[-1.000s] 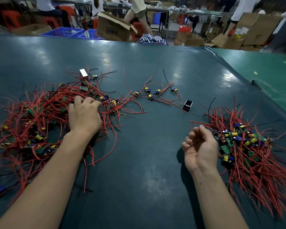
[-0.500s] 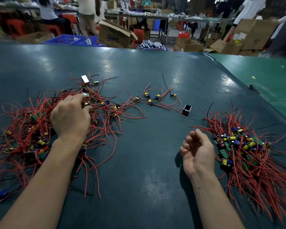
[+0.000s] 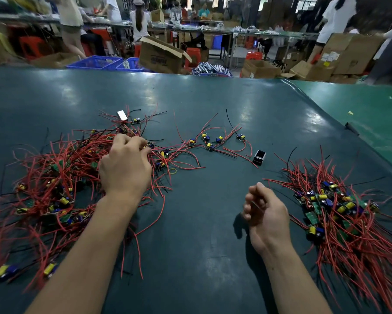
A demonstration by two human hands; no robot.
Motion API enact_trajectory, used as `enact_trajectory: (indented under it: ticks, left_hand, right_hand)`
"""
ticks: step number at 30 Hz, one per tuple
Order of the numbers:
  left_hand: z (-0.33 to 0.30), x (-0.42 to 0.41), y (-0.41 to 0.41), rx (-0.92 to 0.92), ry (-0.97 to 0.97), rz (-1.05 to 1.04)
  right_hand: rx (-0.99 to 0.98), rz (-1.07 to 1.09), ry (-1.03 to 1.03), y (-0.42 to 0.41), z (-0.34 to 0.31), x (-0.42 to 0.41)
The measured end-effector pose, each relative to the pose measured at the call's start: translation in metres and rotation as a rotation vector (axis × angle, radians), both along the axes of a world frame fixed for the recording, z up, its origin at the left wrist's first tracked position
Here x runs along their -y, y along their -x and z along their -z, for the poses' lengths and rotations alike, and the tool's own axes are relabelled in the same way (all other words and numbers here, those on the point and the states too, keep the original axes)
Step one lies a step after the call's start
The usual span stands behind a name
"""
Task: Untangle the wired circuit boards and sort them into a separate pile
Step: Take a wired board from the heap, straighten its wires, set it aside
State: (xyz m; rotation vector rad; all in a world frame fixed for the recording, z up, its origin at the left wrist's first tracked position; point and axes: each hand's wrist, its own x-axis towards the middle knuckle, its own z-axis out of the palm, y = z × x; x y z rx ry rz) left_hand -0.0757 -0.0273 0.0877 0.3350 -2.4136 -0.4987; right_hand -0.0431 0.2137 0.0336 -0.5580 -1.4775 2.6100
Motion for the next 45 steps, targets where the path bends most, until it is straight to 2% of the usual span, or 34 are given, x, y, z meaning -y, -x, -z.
enact_trajectory:
  ticks: [3,5,7,9,11,17,20,24,27,29,31,32,35,39,45]
  left_hand:
    - [0.002,-0.012,-0.007,-0.210,-0.019,0.082]
    - [0.007,-0.027,-0.015,-0.386,0.036,0.241]
    - [0.020,-0.045,-0.023,-0.483,0.075,0.428]
    - [0.040,-0.064,-0.032,-0.469,0.060,0.608]
    - [0.058,-0.079,-0.038,-0.424,0.036,0.726]
    - [0.074,-0.087,-0.035,-0.404,-0.124,0.900]
    - [0.077,-0.086,-0.036,-0.381,-0.165,0.996]
    - [0.076,-0.085,-0.035,-0.426,-0.283,0.884]
    - [0.073,-0.085,-0.038,-0.448,-0.529,0.687]
    - [0.070,-0.086,-0.040,-0.266,-0.796,0.584]
    - [0.067,-0.088,-0.040,0.024,-1.026,0.589]
    - [0.067,-0.087,-0.039,0.114,-1.089,0.613]
    - [0.067,-0.084,-0.038,0.141,-1.120,0.720]
    - [0.068,-0.081,-0.040,0.034,-1.225,0.767]
    - [0.073,-0.083,-0.036,-0.085,-1.222,0.594]
  right_hand:
    - [-0.029,-0.078,-0.052,-0.002,-0.001,0.003]
    - [-0.073,-0.191,-0.074,-0.005,-0.003,0.007]
    - [-0.118,-0.341,-0.081,-0.009,-0.006,0.015]
    - [-0.158,-0.418,-0.069,-0.013,-0.005,0.022]
    - [-0.195,-0.399,-0.024,-0.014,-0.003,0.026]
    - [-0.185,-0.204,0.032,-0.011,0.001,0.027]
    - [-0.187,-0.122,-0.049,-0.009,0.002,0.025]
    - [-0.231,-0.044,-0.109,-0.009,0.002,0.020]
    - [-0.259,-0.032,-0.138,-0.009,0.001,0.015]
    - [-0.271,-0.076,-0.142,-0.010,0.001,0.014]
    - [-0.279,-0.133,-0.140,-0.012,-0.001,0.015]
    - [-0.281,-0.161,-0.140,-0.012,-0.001,0.016]
    - [-0.279,-0.215,-0.155,-0.013,-0.002,0.017]
    - [-0.228,-0.192,-0.053,-0.012,0.000,0.020]
    - [-0.204,-0.290,0.038,-0.015,0.004,0.033]
